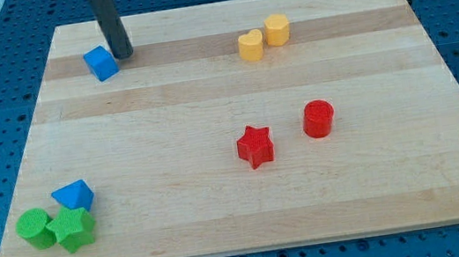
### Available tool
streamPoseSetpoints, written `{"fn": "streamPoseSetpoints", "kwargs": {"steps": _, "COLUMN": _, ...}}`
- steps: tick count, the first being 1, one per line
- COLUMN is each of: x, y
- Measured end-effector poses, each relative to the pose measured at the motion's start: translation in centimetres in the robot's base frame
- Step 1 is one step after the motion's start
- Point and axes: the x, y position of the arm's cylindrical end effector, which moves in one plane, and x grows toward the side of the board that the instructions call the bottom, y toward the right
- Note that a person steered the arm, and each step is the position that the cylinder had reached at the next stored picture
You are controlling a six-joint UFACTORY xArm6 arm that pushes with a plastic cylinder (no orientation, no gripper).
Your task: Slide the blue cube downwards
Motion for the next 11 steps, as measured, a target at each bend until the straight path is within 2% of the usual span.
{"fn": "streamPoseSetpoints", "kwargs": {"steps": 1, "x": -3.1, "y": -0.1}}
{"fn": "streamPoseSetpoints", "kwargs": {"steps": 2, "x": 0.2, "y": -1.5}}
{"fn": "streamPoseSetpoints", "kwargs": {"steps": 3, "x": 7.3, "y": -2.5}}
{"fn": "streamPoseSetpoints", "kwargs": {"steps": 4, "x": 9.6, "y": -2.8}}
{"fn": "streamPoseSetpoints", "kwargs": {"steps": 5, "x": 4.7, "y": -1.4}}
{"fn": "streamPoseSetpoints", "kwargs": {"steps": 6, "x": 0.9, "y": -2.6}}
{"fn": "streamPoseSetpoints", "kwargs": {"steps": 7, "x": 2.8, "y": -6.9}}
{"fn": "streamPoseSetpoints", "kwargs": {"steps": 9, "x": 14.1, "y": -7.3}}
{"fn": "streamPoseSetpoints", "kwargs": {"steps": 11, "x": 9.5, "y": -2.8}}
